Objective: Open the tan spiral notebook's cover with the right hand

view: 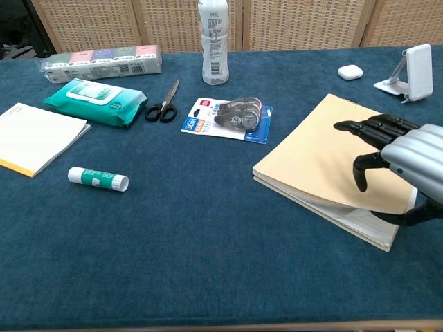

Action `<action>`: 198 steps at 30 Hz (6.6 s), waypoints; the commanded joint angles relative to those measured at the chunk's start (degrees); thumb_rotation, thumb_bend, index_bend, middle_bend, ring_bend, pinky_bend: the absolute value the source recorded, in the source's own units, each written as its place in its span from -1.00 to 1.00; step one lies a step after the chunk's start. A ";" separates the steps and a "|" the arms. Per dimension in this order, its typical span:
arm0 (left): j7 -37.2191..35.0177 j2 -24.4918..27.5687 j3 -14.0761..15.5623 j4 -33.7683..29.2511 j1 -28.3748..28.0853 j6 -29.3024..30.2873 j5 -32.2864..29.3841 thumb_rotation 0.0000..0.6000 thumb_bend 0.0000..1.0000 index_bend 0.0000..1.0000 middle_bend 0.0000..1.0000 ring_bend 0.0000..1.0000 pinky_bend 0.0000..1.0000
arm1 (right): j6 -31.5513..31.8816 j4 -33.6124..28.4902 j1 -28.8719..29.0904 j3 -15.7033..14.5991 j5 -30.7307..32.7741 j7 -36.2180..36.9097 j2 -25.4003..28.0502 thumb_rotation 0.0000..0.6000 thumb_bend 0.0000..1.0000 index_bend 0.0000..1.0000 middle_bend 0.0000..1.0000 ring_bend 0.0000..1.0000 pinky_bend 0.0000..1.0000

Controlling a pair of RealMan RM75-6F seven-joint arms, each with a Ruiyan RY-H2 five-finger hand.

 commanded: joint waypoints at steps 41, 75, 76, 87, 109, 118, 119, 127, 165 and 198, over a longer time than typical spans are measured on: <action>0.02 0.03 -0.01 -0.03 -0.13 -0.18 -0.09 1.00 -1.00 -1.00 -1.00 -1.00 -1.00 | -1.25 -1.85 1.76 -0.92 0.81 3.53 1.42 1.00 0.65 0.31 -1.00 -1.00 -1.00; 1.34 -0.33 0.04 -0.42 -0.38 -0.54 -0.37 1.00 -1.00 -1.00 -1.00 -1.00 -1.00 | 1.30 -7.67 7.86 -10.00 -21.15 9.25 11.57 1.00 0.75 0.34 -0.96 -1.00 -1.00; 1.35 -0.34 0.04 -0.43 -0.38 -0.55 -0.37 1.00 -1.00 -1.00 -1.00 -1.00 -1.00 | 1.54 -7.83 7.82 -10.22 -21.80 8.80 11.70 1.00 0.76 0.34 -0.96 -1.00 -1.00; 1.80 -0.48 0.08 -0.54 -0.39 -0.51 -0.36 1.00 -1.00 -1.00 -1.00 -1.00 -1.00 | 2.50 -8.93 7.82 -12.08 -25.96 7.67 12.68 1.00 0.76 0.34 -0.95 -1.00 -1.00; 0.54 0.18 0.23 -0.83 -0.22 -0.76 -0.43 1.00 -1.00 -1.00 -1.00 -1.00 -1.00 | -5.66 -16.65 10.58 -2.70 -4.88 21.32 15.59 1.00 0.77 0.39 -0.89 -1.00 -1.00; -0.09 0.44 0.41 -0.71 -0.21 -0.87 -0.06 1.00 -1.00 -1.00 -1.00 -1.00 -1.00 | -12.01 -15.90 12.43 2.84 9.20 28.85 16.74 1.00 0.86 0.40 -0.88 -1.00 -1.00; -0.06 0.45 0.42 -0.71 -0.22 -0.90 -0.06 1.00 -1.00 -1.00 -1.00 -1.00 -1.00 | -12.68 -15.80 12.59 3.31 10.53 29.46 16.75 1.00 0.87 0.40 -0.88 -1.00 -1.00; -0.46 0.63 0.49 -0.66 -0.24 -1.08 -0.07 1.00 -1.00 -1.00 -1.00 -1.00 -1.00 | -18.95 -14.44 14.36 8.03 22.59 35.18 16.75 1.00 0.94 0.41 -0.87 -1.00 -1.00; 2.62 0.54 -1.41 -1.49 -3.41 -6.75 -6.89 1.00 -1.00 -1.00 -1.00 -1.00 -1.00 | -23.58 19.17 30.43 32.65 79.11 39.22 2.51 1.00 1.00 0.47 -0.85 -1.00 -1.00; 5.83 -0.25 -1.89 -2.29 -4.62 -7.76 -9.38 1.00 -1.00 -1.00 -1.00 -1.00 -1.00 | -17.52 39.34 28.48 28.01 51.25 42.14 -3.65 1.00 -1.00 -1.00 -1.00 -1.00 -1.00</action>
